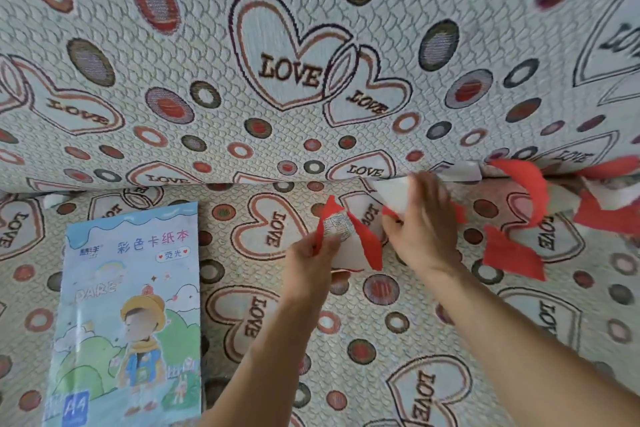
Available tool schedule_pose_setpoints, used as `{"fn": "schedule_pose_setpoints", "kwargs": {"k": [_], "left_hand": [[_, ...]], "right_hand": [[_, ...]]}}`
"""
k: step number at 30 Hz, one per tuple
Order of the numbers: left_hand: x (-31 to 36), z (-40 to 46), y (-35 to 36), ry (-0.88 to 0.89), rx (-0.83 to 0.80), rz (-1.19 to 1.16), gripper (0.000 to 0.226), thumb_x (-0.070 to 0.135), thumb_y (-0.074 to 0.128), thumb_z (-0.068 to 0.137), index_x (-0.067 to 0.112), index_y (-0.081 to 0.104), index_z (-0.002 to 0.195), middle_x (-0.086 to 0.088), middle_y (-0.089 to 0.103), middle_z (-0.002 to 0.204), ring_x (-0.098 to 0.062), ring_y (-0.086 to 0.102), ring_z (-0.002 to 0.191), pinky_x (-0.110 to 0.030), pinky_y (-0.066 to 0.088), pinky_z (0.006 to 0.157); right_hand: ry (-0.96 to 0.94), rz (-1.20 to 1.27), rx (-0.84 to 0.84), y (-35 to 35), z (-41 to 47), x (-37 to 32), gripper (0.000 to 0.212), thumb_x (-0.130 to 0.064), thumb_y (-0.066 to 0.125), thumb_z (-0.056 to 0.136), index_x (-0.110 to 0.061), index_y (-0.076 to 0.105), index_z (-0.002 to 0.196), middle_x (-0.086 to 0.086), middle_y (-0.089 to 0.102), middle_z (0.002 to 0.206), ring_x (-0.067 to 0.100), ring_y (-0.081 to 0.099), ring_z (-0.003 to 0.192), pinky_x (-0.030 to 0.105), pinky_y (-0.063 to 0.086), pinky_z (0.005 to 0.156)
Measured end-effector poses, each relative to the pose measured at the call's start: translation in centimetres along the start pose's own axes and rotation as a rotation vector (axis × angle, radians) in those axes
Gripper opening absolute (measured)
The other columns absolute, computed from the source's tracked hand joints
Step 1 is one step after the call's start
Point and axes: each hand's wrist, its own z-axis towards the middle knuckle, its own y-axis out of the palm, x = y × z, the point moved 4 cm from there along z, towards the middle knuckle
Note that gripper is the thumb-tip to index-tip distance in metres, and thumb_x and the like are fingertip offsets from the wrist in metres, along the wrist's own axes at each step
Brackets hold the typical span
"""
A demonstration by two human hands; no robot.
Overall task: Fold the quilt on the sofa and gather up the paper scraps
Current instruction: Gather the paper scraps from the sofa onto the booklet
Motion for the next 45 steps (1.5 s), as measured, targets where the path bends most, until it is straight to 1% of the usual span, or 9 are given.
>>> {"fn": "schedule_pose_setpoints", "kwargs": {"k": [10, 13, 18, 22, 27, 32, 37, 41, 45], "left_hand": [[-1.4, -1.5, 4.8, -0.017, 0.131, -0.077, 0.012, 0.017, 0.06, 0.096, 0.016, 0.069, 0.088, -0.008, 0.072, 0.085, -0.018, 0.069, 0.078, -0.032, 0.062, 0.066], [-1.8, -2.3, 6.0, -0.014, 0.187, -0.103, 0.01, 0.017, 0.061, 0.095, 0.013, 0.069, 0.09, -0.006, 0.07, 0.082, -0.019, 0.068, 0.077, -0.031, 0.061, 0.064], [-2.9, -3.4, 7.4, -0.029, 0.215, -0.123, 0.011, 0.017, 0.061, 0.096, 0.01, 0.068, 0.092, -0.008, 0.069, 0.082, -0.02, 0.068, 0.076, -0.026, 0.057, 0.057], [-3.3, -3.6, 7.3, -0.026, 0.209, -0.114, 0.012, 0.018, 0.06, 0.096, 0.009, 0.069, 0.094, -0.015, 0.069, 0.089, -0.024, 0.069, 0.079, -0.027, 0.058, 0.059], [-3.5, -3.3, 6.0, -0.001, 0.218, -0.127, 0.013, 0.017, 0.06, 0.096, 0.011, 0.069, 0.088, -0.011, 0.07, 0.082, -0.019, 0.068, 0.068, -0.032, 0.059, 0.061], [-3.9, -3.3, 5.1, -0.005, 0.206, -0.161, 0.013, 0.015, 0.059, 0.097, 0.012, 0.068, 0.088, -0.01, 0.07, 0.084, -0.019, 0.069, 0.074, -0.032, 0.061, 0.065], [-3.9, -3.3, 4.8, -0.009, 0.187, -0.174, 0.013, 0.016, 0.057, 0.098, 0.013, 0.066, 0.089, -0.012, 0.069, 0.089, -0.02, 0.067, 0.077, -0.037, 0.059, 0.074], [-3.4, -3.2, 5.0, -0.006, 0.169, -0.179, 0.013, 0.016, 0.057, 0.098, 0.011, 0.067, 0.092, -0.013, 0.069, 0.091, -0.023, 0.068, 0.08, -0.048, 0.058, 0.08], [-3.0, -3.3, 5.3, -0.005, 0.148, -0.169, 0.015, 0.017, 0.057, 0.098, 0.012, 0.069, 0.092, -0.009, 0.072, 0.084, -0.026, 0.069, 0.081, -0.047, 0.059, 0.078]], "right_hand": [[-0.24, 0.212, -0.074, -2.0, 0.6, 4.7, 0.012, -0.021, 0.064, 0.087, -0.013, 0.074, 0.088, 0.001, 0.073, 0.091, 0.023, 0.067, 0.088, 0.038, 0.054, 0.077], [-0.21, 0.322, -0.087, -2.3, 0.6, 6.0, 0.015, -0.022, 0.061, 0.086, -0.014, 0.073, 0.082, 0.004, 0.072, 0.078, 0.025, 0.066, 0.074, 0.038, 0.053, 0.066], [0.086, 0.744, 0.024, -3.8, -0.1, 8.4, 0.012, -0.021, 0.062, 0.089, -0.016, 0.072, 0.084, -0.004, 0.071, 0.08, 0.015, 0.066, 0.078, 0.037, 0.054, 0.073], [-0.011, 0.606, 0.072, -3.7, 1.1, 7.9, 0.009, -0.019, 0.064, 0.084, -0.018, 0.068, 0.092, 0.003, 0.069, 0.089, 0.023, 0.061, 0.084, 0.043, 0.052, 0.074], [-0.386, 0.092, -0.332, -2.3, 2.7, 3.6, 0.059, -0.035, 0.07, 0.078, -0.021, 0.052, 0.133, -0.001, 0.057, 0.134, 0.024, 0.052, 0.12, 0.035, 0.044, 0.097], [-0.229, 0.197, -0.26, -2.2, 3.9, 3.8, 0.029, -0.033, 0.058, 0.085, -0.021, 0.07, 0.108, 0.005, 0.073, 0.102, 0.03, 0.066, 0.094, 0.037, 0.054, 0.078], [-0.319, 0.367, 0.097, -4.2, 2.4, 3.5, 0.019, -0.02, 0.059, 0.092, -0.013, 0.064, 0.075, -0.005, 0.056, 0.065, 0.02, 0.052, 0.066, 0.031, 0.034, 0.058], [0.076, 0.957, -0.181, -4.3, -0.6, 3.1, 0.04, -0.023, 0.057, 0.094, -0.017, 0.038, 0.06, -0.006, 0.03, 0.052, 0.004, 0.024, 0.045, 0.021, 0.019, 0.042], [0.187, 0.968, -0.334, -3.2, -2.5, 3.3, 0.035, -0.028, 0.058, 0.094, -0.016, 0.043, 0.065, -0.002, 0.028, 0.054, 0.008, 0.023, 0.046, 0.023, 0.018, 0.041]]}}
